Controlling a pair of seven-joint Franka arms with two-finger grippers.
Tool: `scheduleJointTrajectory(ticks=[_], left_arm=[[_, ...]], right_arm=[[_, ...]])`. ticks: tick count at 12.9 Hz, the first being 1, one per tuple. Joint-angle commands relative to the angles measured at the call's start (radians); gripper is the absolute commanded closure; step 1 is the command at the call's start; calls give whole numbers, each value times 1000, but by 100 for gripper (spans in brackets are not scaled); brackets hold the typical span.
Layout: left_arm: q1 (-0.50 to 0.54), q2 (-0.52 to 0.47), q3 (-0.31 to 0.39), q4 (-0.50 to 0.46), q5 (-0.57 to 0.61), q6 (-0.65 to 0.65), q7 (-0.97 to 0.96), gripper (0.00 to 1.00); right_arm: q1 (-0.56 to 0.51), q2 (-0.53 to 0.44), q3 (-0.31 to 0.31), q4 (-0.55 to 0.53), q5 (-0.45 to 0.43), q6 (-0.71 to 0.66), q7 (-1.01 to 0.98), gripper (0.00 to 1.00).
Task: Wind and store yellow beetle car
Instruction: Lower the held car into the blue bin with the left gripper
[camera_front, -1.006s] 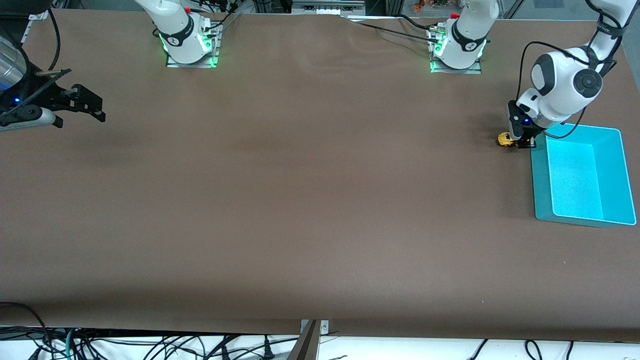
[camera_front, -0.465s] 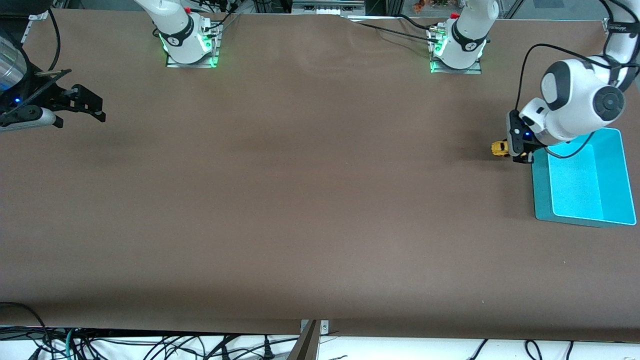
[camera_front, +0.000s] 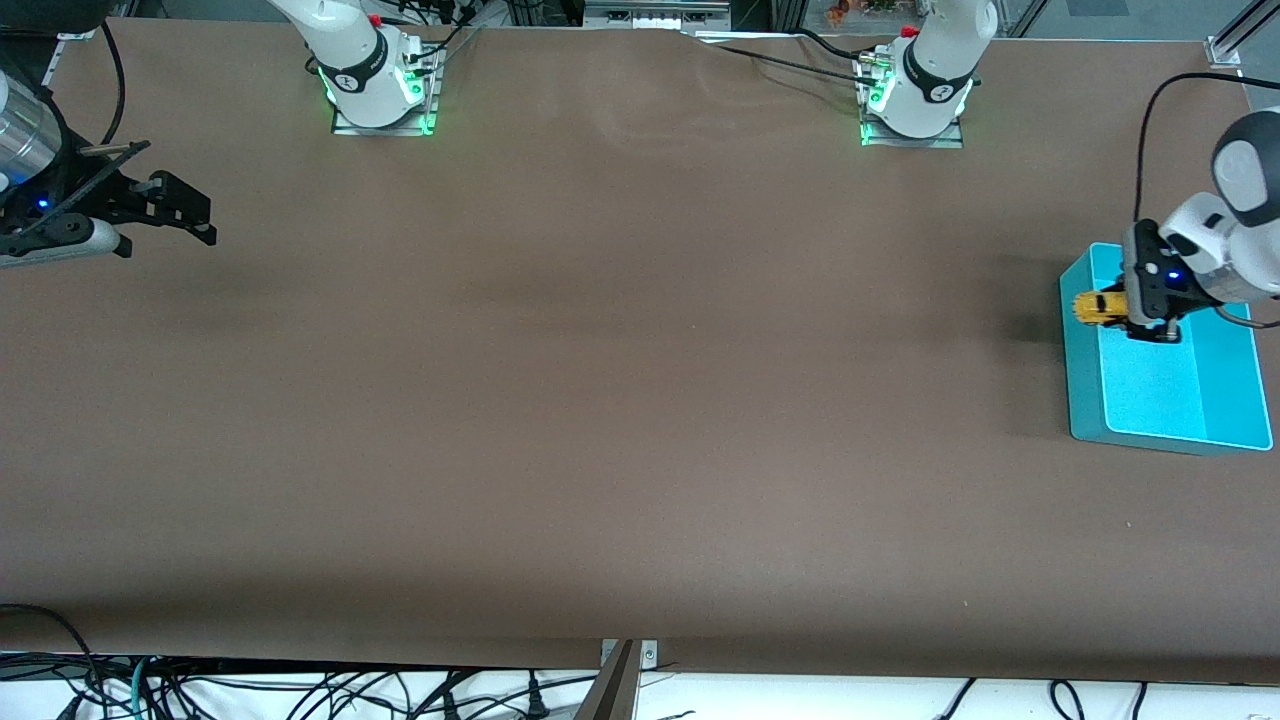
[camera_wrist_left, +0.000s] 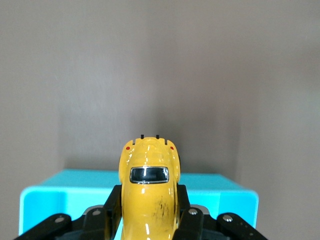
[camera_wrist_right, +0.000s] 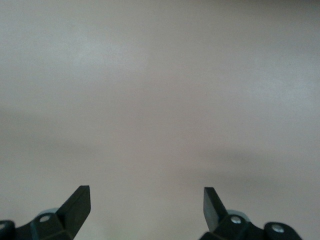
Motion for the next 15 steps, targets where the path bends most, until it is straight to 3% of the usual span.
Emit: scheduleJointTrajectory(ticks=[1,6,15], left_arm=[[7,123,69,134,2,-18,148,100],[67,230,161,150,-5,136,306,100],[85,402,161,159,-131,386,351,100]], right_arm=[[9,12,0,29,-16,-25,15,0],[9,12,0,29,-15,-25,15,0],[9,12,0,29,-15,-30,15,0]])
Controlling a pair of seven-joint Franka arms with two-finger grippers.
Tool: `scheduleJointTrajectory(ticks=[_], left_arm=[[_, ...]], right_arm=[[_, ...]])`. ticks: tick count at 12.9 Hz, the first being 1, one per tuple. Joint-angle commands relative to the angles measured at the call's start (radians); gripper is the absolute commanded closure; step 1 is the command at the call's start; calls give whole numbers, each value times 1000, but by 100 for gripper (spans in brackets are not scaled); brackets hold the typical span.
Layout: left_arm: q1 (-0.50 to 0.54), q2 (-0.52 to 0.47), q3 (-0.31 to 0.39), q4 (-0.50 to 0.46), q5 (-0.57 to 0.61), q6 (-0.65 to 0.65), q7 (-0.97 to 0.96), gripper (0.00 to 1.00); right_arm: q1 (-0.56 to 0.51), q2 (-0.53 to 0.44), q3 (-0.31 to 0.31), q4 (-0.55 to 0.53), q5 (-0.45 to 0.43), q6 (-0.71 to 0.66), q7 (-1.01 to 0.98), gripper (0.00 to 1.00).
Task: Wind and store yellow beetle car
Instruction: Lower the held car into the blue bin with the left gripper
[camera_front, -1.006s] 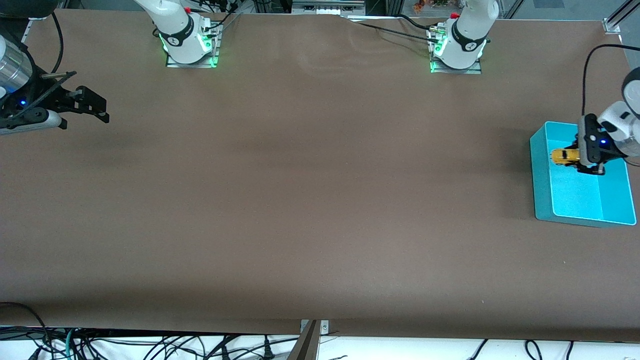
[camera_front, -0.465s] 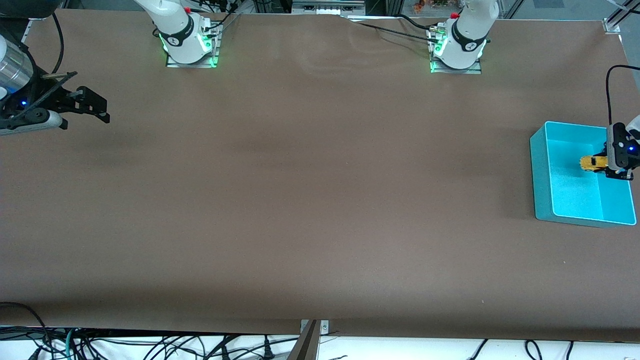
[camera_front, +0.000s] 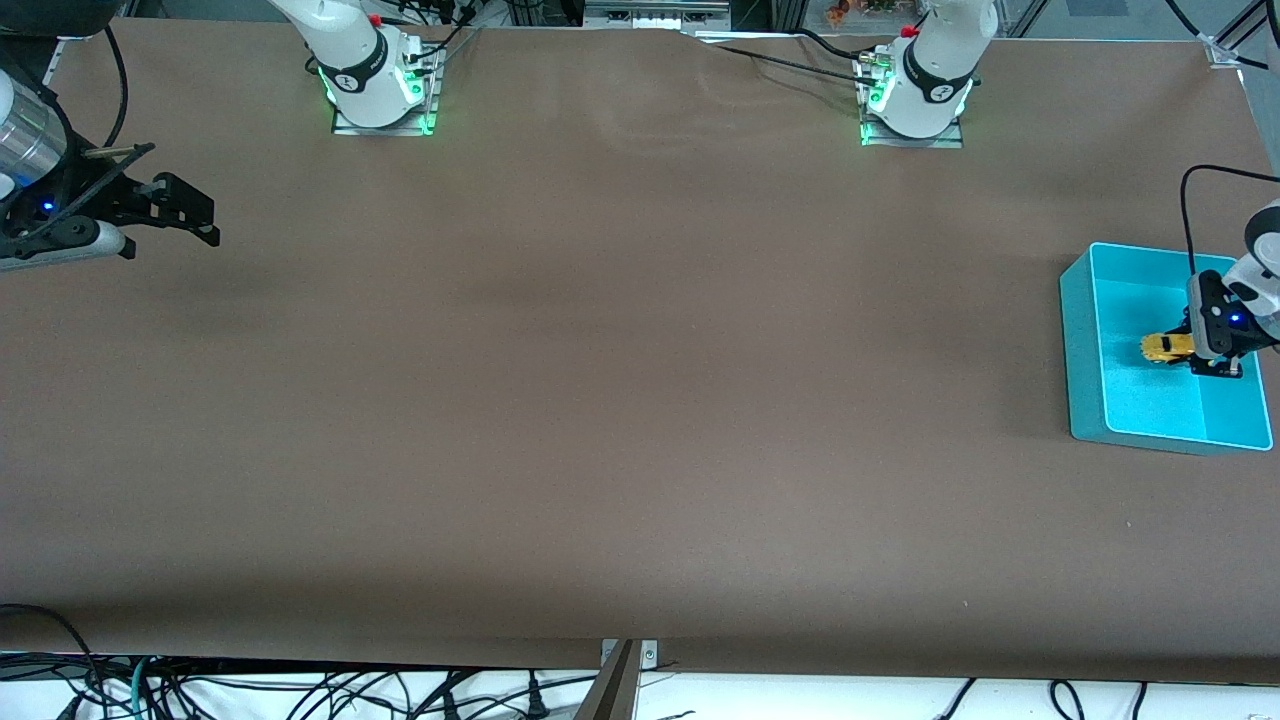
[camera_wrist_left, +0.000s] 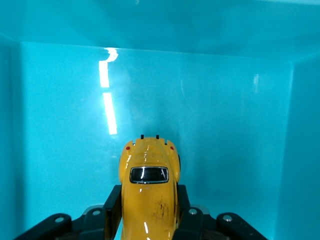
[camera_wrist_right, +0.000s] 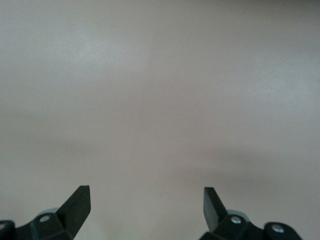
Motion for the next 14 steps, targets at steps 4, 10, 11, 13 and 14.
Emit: scheduleJointTrajectory(ticks=[4,10,11,13,14], left_arm=[[-11,87,6,43,-75,96,34,97],[-15,78,8,47,-74,103,25,15],[-21,65,8,52,-74,92,23,0],[-26,32,6,58,-74,52,5,0],[-40,7,6,58,-74,19,-19,0]], right_arm=[[6,9,0,28,-16,-28,15,0],[15,8,0,30,-16,-28,18,0],[25,8,0,28,-16,-28,21,0],[26,8,-1,28,-16,-28,21,0],[25,8,-1,28,-16,-28,21,0]])
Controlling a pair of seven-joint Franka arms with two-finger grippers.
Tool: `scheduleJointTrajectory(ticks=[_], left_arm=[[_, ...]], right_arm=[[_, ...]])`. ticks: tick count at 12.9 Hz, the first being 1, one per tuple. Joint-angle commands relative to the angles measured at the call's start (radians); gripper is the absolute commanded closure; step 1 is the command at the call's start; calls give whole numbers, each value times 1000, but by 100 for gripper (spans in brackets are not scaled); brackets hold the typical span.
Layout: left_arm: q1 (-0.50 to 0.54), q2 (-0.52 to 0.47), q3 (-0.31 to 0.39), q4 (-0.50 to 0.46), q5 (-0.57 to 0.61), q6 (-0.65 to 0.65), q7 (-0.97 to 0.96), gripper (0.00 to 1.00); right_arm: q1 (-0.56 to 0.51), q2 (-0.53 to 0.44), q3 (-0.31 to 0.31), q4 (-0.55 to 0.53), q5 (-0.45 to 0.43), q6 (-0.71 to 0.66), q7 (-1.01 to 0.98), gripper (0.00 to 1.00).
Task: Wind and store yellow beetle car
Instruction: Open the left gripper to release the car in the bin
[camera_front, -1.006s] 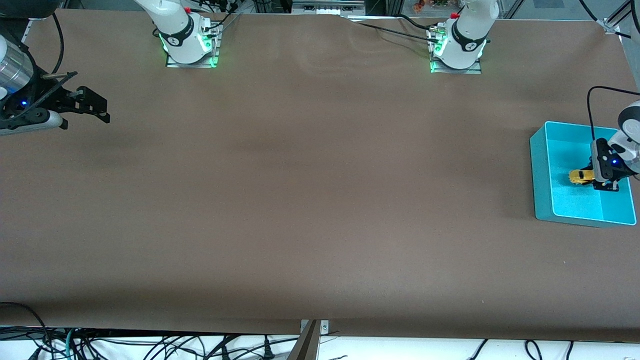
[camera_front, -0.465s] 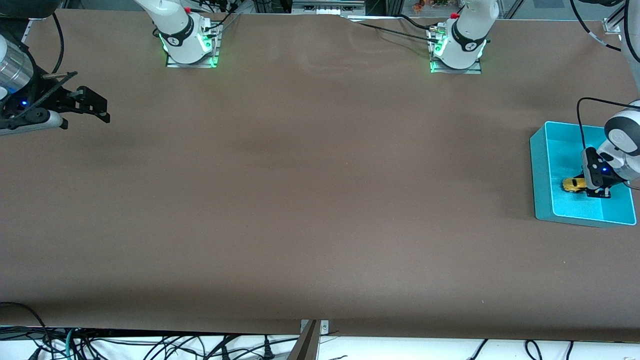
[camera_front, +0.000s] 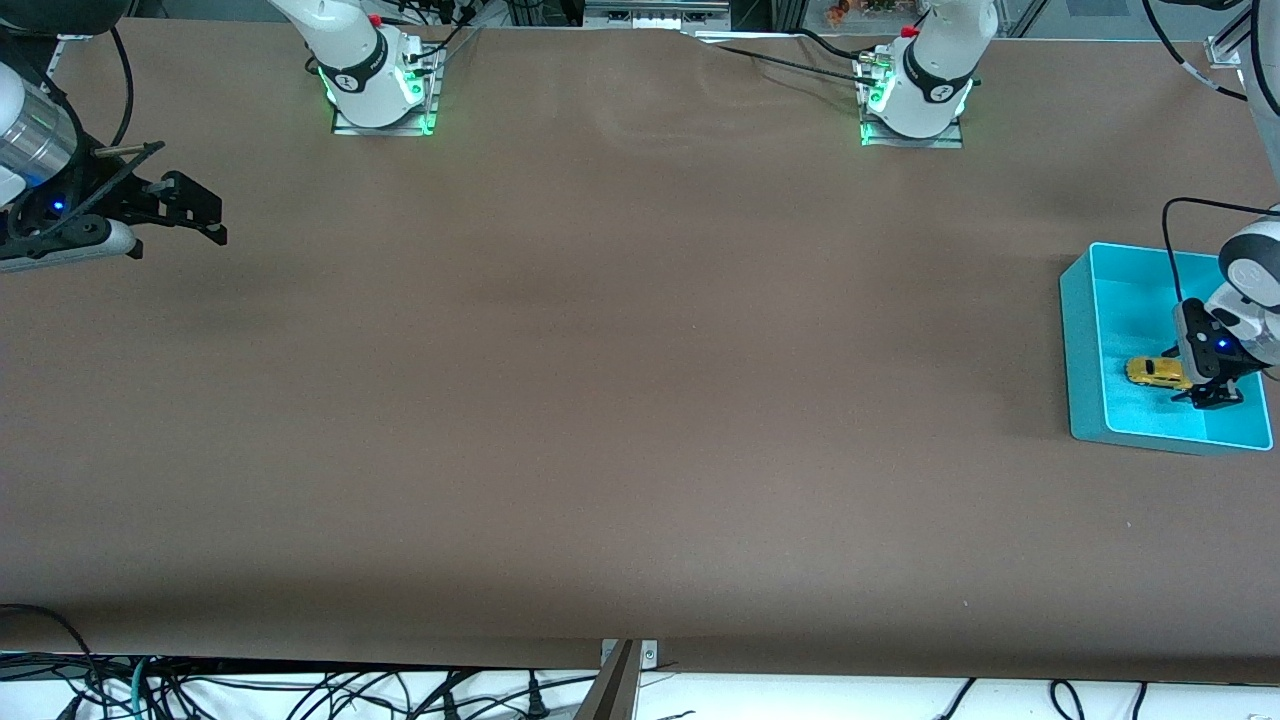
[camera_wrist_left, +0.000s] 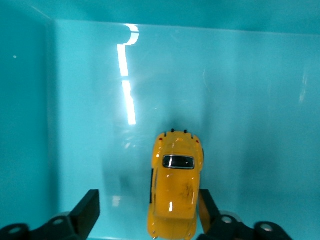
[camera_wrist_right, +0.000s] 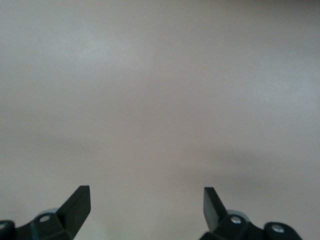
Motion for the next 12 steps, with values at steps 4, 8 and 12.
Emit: scheduleJointTrajectory(ticks=[4,8,12], left_arm=[[-95,-179,6,2,-25,-235,-231,0],[-222,-347,6,4,-26,-459,-637,0],[-384,-394,4,175,-33,-748,-999,0]], right_arm=[[5,8,-9,28,-15,-28,15,0],[4,0,-15,29,-10,-48,18,0],[5,-2,-23,29,-8,-48,13,0]])
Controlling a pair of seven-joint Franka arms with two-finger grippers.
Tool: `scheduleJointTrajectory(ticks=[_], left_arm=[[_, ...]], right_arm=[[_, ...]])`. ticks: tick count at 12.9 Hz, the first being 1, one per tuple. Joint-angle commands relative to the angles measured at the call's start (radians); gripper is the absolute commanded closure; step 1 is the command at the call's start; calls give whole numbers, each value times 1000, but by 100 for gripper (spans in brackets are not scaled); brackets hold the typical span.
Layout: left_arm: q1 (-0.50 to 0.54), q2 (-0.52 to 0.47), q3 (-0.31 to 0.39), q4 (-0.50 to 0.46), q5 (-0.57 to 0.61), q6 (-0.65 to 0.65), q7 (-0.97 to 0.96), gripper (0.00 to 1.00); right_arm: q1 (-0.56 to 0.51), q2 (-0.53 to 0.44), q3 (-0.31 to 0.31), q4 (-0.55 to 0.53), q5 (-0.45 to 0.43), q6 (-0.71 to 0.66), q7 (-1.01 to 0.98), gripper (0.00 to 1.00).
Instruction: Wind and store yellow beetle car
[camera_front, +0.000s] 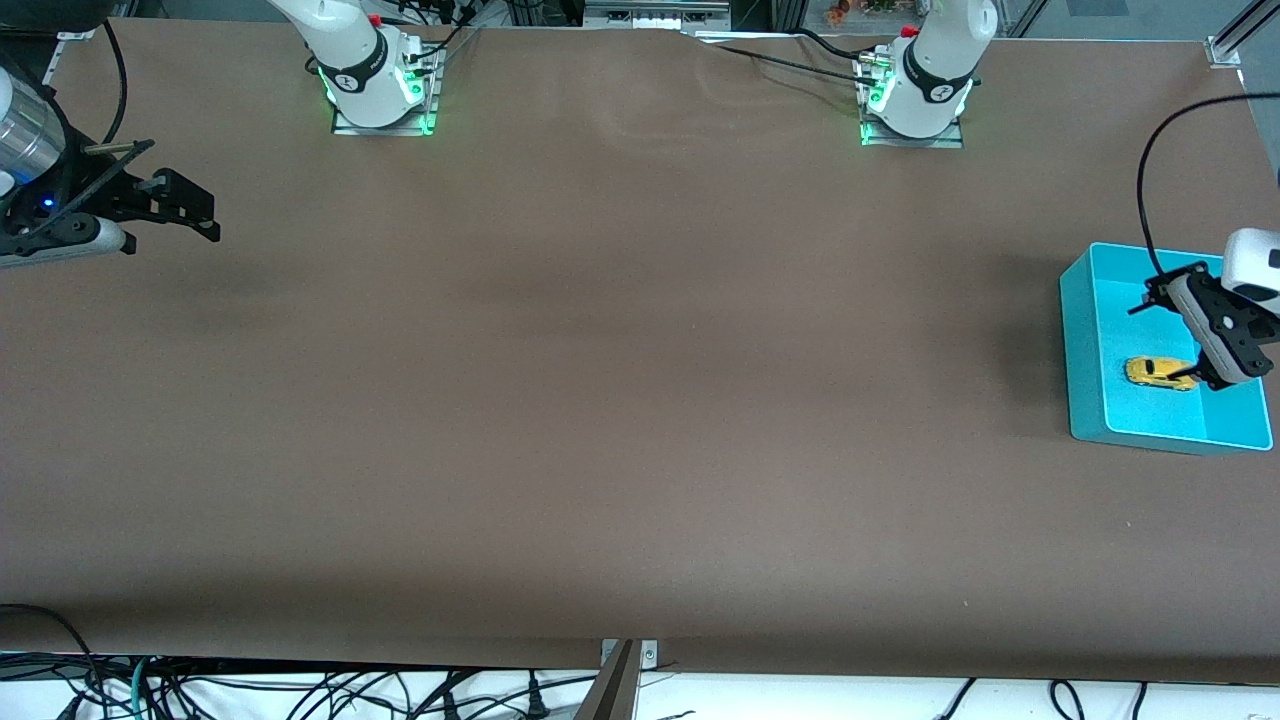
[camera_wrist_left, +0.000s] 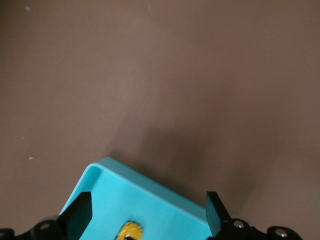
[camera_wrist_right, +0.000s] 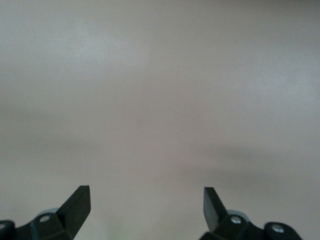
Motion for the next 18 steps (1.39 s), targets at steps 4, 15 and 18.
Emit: scheduleJointTrajectory(ticks=[4,15,18], left_arm=[[-192,-66,8,120,-48,-198,-654,0],[-274,-97,-40,195,21,-335,-1399,0],[-274,-95,-39,201,90,-335,-1326,0]], right_arm=[[5,-1,-3,24,-11,-25,9,0],[8,7,5,44,-13,-25,9,0],[7,6,5,44,-13,-27,9,0]])
